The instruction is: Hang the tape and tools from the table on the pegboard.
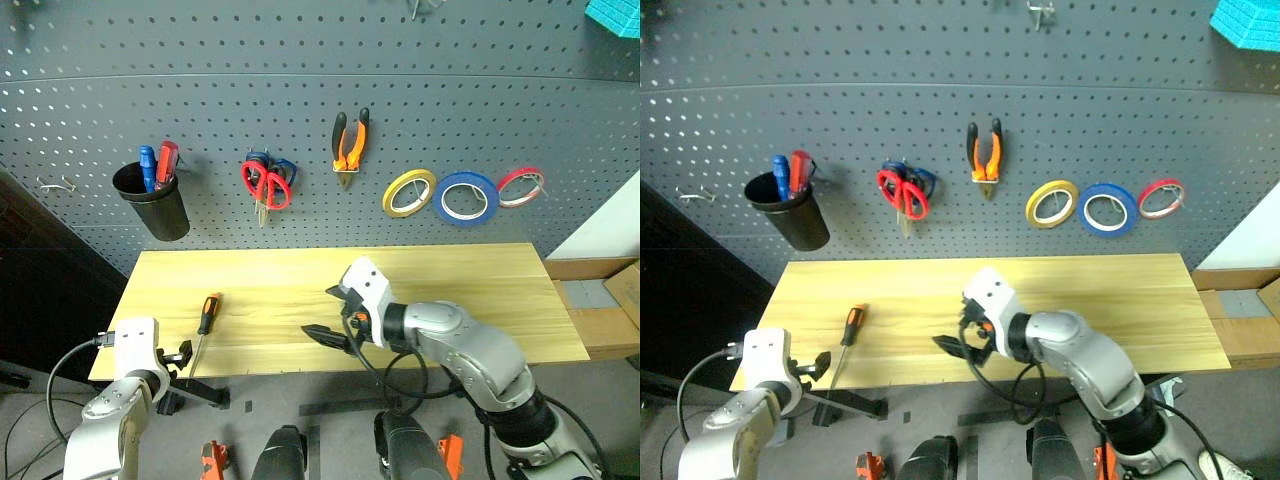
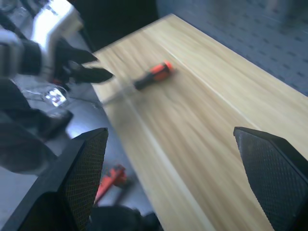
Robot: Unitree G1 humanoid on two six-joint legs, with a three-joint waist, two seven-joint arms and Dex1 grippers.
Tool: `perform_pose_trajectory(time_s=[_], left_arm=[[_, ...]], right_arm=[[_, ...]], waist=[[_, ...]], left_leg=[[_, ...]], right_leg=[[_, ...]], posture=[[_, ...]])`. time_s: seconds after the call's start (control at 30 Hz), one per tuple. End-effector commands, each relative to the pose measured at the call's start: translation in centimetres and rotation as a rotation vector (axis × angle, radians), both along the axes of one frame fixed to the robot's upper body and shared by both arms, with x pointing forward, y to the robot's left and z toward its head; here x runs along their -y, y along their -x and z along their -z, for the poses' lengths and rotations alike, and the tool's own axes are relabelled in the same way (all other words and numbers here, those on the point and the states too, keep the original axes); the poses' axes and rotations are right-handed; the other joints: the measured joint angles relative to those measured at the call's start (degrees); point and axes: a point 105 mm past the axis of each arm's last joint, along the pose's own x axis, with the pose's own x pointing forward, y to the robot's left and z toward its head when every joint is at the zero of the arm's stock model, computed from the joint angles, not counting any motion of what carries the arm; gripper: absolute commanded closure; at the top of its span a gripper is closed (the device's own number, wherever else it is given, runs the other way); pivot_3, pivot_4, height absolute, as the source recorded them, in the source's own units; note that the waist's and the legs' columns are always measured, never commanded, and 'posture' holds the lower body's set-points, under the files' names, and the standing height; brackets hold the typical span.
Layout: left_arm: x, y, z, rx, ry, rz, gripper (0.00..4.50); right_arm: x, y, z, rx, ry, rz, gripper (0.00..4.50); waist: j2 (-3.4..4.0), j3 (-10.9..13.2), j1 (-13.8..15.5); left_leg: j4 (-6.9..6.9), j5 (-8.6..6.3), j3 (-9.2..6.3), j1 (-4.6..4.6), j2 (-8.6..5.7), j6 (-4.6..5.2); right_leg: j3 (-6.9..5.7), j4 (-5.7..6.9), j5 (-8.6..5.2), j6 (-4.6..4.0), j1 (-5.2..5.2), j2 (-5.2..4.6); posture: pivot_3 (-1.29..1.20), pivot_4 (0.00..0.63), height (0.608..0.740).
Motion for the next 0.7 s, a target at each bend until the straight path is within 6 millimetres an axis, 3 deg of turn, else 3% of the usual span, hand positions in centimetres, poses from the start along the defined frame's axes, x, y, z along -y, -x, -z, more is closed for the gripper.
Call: perform_pose_trajectory(time_s=[0.03,0.57,0.7], left_arm=[[-0.2,-1.2,-0.5,0.013,0.0,0.022,0.74],[0.4,-5.3,2.5,-0.093,0.062,0.064,0.74],[0.4,-5.9,2.8,-0.098,0.05,0.071,1.65]], right_arm=[[-0.6,-0.2,-1.1,0.03,-0.013,0.002,0.0],[-2.0,-0.2,-2.3,0.041,-0.003,-0.038,0.0],[-1.7,-0.2,-2.1,0.036,0.016,-0.035,0.0]], waist=[[-0.02,-0.01,-0.03],[-0.04,1.0,-0.56],[-0.03,1.13,-0.6]], left_leg=[[0.0,0.0,0.02,0.0,0.0,0.0],[-0.18,-0.02,0.03,-0.03,0.08,-0.02],[-0.2,-0.02,0.03,-0.06,0.08,-0.03]], right_leg=[[0.01,-0.01,0.07,0.13,0.0,0.0],[-0.01,-0.03,0.0,0.04,-0.14,0.05],[0.0,-0.06,-0.01,0.06,-0.15,0.05]], posture=[[-0.1,0.233,0.74],[-0.14,0.299,0.74],[-0.15,0.295,0.74]])
